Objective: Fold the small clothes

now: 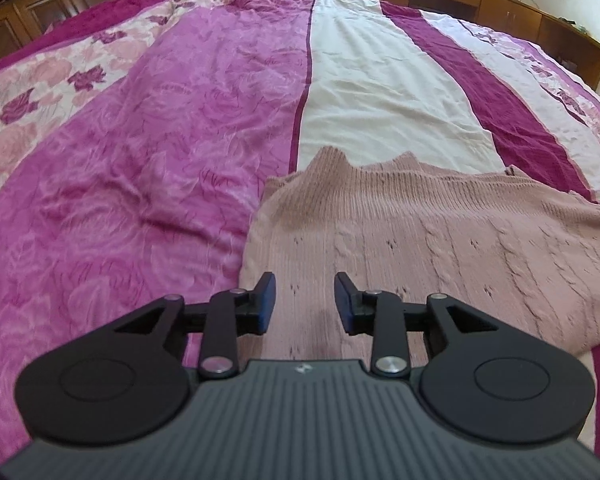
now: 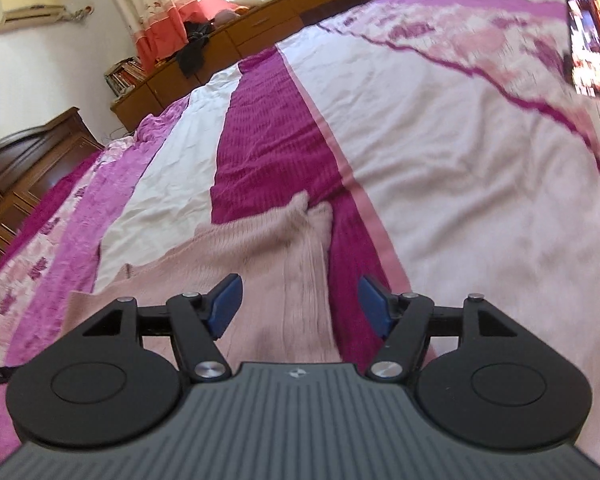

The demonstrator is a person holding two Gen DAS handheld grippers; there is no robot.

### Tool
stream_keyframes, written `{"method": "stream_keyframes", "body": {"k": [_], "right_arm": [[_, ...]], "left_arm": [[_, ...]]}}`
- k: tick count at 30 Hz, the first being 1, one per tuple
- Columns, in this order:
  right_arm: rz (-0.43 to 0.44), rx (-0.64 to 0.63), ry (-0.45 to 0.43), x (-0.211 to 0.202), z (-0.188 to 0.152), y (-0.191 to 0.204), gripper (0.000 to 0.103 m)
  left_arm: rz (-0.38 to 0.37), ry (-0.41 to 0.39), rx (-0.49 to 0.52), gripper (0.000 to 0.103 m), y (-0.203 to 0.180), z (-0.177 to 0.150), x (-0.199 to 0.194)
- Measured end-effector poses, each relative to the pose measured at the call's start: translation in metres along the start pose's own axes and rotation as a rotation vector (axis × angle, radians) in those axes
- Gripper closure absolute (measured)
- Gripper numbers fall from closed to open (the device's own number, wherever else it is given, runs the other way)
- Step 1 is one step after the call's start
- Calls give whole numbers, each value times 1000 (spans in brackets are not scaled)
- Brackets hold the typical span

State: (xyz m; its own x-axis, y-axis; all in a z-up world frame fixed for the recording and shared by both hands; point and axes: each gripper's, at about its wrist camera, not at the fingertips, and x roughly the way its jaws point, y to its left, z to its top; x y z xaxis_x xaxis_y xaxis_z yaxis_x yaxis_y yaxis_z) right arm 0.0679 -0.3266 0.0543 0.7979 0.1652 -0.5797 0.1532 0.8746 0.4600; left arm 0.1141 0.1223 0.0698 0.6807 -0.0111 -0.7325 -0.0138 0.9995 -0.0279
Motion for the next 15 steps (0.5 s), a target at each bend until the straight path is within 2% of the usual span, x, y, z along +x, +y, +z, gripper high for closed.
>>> {"method": "stream_keyframes", "body": {"k": [7,10,15], "right_arm": [[34,59,38,-13,-15,-14,30],[90,108,78,-10,-19,-22,20],[151,130,120,-1,-25,-24,18]], "left_arm": [[-3,34,-30,69,2,-16,-11],[-5,41,-44,69,3,-22,-15],[-15,44,-80,68,3,-28,-21]]}}
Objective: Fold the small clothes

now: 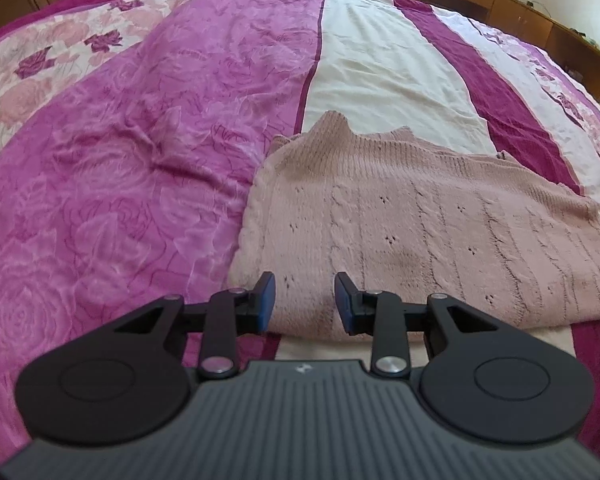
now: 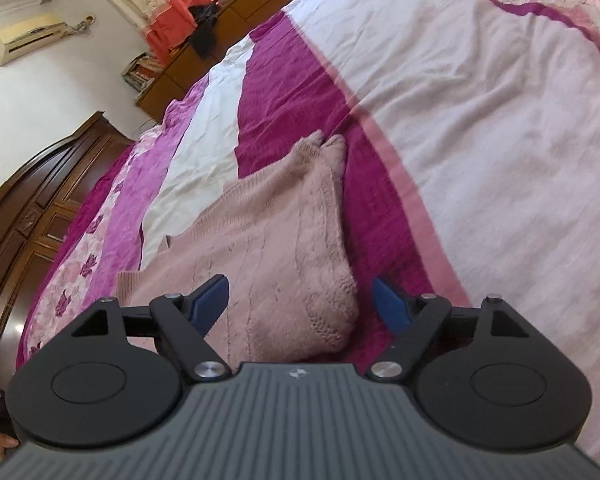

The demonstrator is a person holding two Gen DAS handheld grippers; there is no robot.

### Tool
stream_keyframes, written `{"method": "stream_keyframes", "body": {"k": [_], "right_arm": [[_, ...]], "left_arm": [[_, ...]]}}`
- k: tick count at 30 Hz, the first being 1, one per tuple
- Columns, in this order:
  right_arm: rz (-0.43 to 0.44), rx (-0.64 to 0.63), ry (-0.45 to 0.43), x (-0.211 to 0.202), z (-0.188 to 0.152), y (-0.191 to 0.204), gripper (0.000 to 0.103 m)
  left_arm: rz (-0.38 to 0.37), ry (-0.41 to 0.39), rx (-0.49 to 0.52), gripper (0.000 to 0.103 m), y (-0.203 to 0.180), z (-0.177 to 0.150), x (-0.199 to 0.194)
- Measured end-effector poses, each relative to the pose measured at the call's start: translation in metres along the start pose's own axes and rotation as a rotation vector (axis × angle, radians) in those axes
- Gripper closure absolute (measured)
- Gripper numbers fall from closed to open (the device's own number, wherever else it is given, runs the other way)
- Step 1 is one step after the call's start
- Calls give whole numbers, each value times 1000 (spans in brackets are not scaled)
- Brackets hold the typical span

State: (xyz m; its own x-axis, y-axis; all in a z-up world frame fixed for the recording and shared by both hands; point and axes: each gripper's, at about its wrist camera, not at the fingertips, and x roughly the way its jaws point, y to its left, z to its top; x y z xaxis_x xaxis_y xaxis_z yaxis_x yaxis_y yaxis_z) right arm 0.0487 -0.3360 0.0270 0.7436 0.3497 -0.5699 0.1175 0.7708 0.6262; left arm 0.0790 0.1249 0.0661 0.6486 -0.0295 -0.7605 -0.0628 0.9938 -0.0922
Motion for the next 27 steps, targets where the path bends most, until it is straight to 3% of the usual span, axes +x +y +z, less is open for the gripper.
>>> {"method": "stream_keyframes", "body": {"k": [8,15,24,27], "right_arm": [[50,-32,27,12,-7,3,16],[109,32,18,20,-11,0,18],[115,90,17,25,-13,-13,50],[129,112,18,27,-14,-16,50]], "left_arm": [[11,13,1,68,-5,-9,-2],[9,23,12,68,-12,-11,0],[13,30,14,68,-13,-14,2],[13,30,16,68,-12,-14,2]]}}
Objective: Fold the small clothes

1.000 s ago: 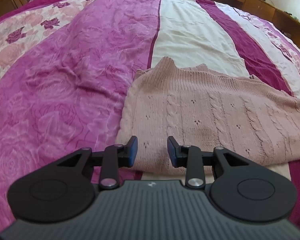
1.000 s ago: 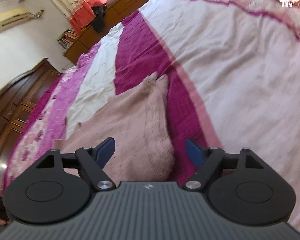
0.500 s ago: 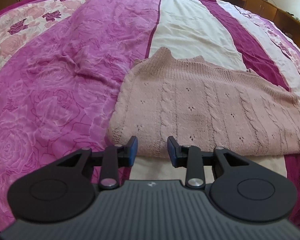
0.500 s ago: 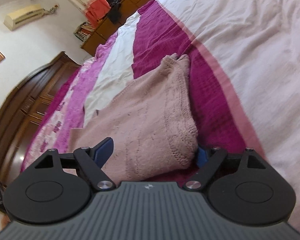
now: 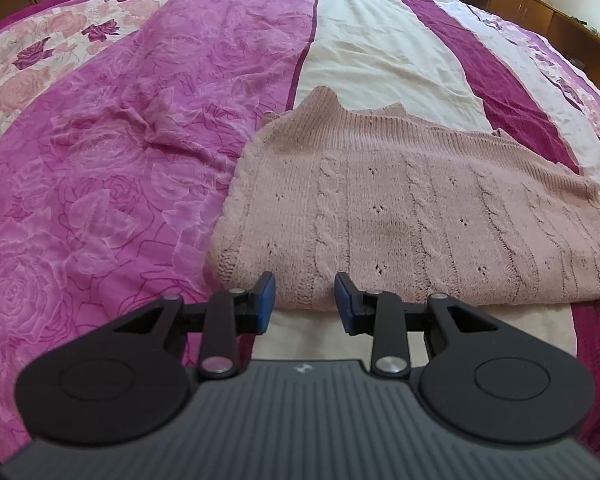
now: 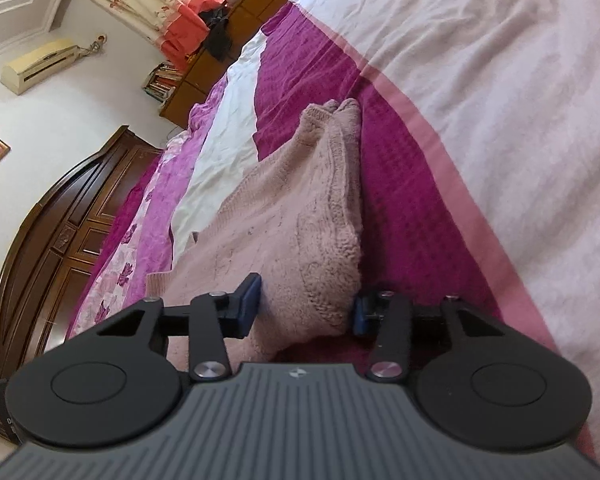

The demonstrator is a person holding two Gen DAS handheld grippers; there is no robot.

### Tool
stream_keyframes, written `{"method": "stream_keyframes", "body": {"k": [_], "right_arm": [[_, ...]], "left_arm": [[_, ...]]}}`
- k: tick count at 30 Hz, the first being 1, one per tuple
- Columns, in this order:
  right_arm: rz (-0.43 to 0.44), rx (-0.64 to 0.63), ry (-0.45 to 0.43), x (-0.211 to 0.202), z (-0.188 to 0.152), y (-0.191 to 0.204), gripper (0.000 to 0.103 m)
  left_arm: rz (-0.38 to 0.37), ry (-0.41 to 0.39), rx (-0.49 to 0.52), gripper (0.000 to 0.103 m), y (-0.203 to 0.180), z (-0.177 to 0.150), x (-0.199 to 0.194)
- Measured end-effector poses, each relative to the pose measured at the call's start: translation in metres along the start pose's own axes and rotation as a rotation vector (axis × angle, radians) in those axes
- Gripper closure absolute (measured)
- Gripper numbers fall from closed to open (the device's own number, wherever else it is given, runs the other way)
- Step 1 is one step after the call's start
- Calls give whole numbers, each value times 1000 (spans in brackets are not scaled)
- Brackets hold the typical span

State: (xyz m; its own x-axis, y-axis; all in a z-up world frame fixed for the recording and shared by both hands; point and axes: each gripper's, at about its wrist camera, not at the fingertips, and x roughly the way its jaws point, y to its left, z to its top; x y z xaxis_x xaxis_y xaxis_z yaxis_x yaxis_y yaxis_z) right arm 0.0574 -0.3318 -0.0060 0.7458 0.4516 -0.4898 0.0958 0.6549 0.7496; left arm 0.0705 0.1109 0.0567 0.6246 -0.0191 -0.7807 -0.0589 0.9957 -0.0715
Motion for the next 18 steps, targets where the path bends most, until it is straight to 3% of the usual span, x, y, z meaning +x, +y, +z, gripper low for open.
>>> {"method": "stream_keyframes", "body": {"k": [18], "right_arm": [[22,30,-47,6,-3,-6,50]], "left_arm": [[4,3,5,68,0,-1,0]]}}
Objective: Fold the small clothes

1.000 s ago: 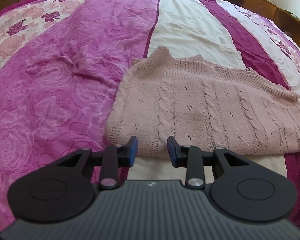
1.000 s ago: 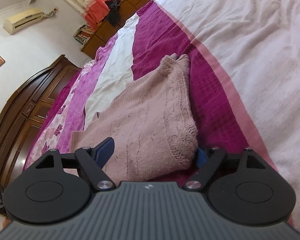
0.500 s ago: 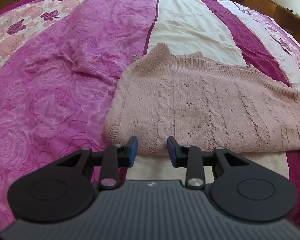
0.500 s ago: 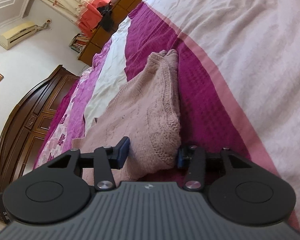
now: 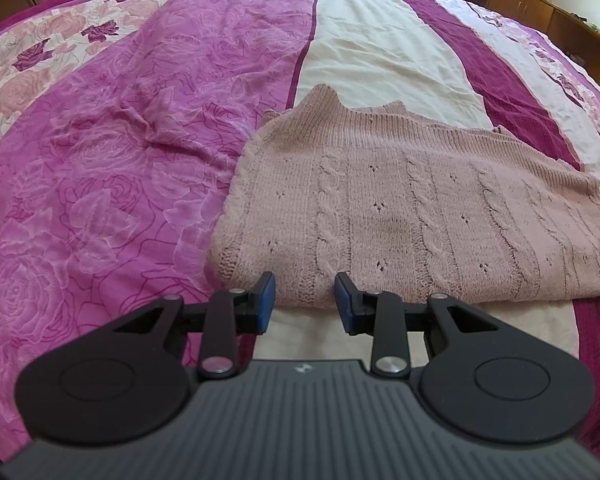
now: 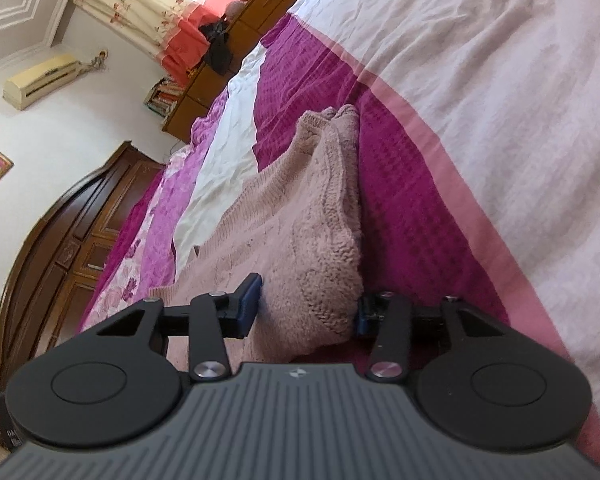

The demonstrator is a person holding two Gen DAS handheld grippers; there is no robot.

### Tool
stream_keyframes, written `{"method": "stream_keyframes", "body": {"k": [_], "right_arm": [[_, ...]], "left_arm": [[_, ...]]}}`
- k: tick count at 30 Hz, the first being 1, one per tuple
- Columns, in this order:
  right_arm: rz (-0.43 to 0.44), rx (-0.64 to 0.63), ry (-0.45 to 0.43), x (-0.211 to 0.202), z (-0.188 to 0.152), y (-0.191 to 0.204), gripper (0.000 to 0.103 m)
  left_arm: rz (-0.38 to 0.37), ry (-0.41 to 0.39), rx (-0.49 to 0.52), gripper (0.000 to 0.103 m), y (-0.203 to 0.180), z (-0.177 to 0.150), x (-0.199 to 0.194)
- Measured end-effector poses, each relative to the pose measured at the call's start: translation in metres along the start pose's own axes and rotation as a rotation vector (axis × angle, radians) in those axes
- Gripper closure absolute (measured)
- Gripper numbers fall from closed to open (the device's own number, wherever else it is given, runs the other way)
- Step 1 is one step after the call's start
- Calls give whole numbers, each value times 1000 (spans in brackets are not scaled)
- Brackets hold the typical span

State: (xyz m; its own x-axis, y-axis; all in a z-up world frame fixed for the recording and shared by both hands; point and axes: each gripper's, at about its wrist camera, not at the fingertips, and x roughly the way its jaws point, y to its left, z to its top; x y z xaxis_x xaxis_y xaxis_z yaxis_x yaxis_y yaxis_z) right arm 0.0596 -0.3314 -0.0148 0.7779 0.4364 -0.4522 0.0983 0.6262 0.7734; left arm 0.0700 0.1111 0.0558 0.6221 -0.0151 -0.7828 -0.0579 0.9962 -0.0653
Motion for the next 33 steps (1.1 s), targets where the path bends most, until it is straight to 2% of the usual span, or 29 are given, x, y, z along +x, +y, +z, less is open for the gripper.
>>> {"method": "stream_keyframes", "body": {"k": [6,9,13,16,24,33], "right_arm": [[-18,13,-56,-4,-2,4,55],[-63,-57,-86,-6,-3,17,57],[-94,-132,-129,-9,-1,37,71],[-85,-181,-157,-12,1,52,75],[-27,-247,-174,-12,5,86,79],[142,-345,-188,-8,-2,138,81]], "left_arm": [[-3,3,-5,68,3,0,-2],[3,0,-1,68,5,1,-4],[11,-6,-2,68,10,2,-9],[25,-8,-4,68,15,4,-11],[54,-21,-22,68,33,10,-19],[63,-42,-43,68,51,13,-27]]}}
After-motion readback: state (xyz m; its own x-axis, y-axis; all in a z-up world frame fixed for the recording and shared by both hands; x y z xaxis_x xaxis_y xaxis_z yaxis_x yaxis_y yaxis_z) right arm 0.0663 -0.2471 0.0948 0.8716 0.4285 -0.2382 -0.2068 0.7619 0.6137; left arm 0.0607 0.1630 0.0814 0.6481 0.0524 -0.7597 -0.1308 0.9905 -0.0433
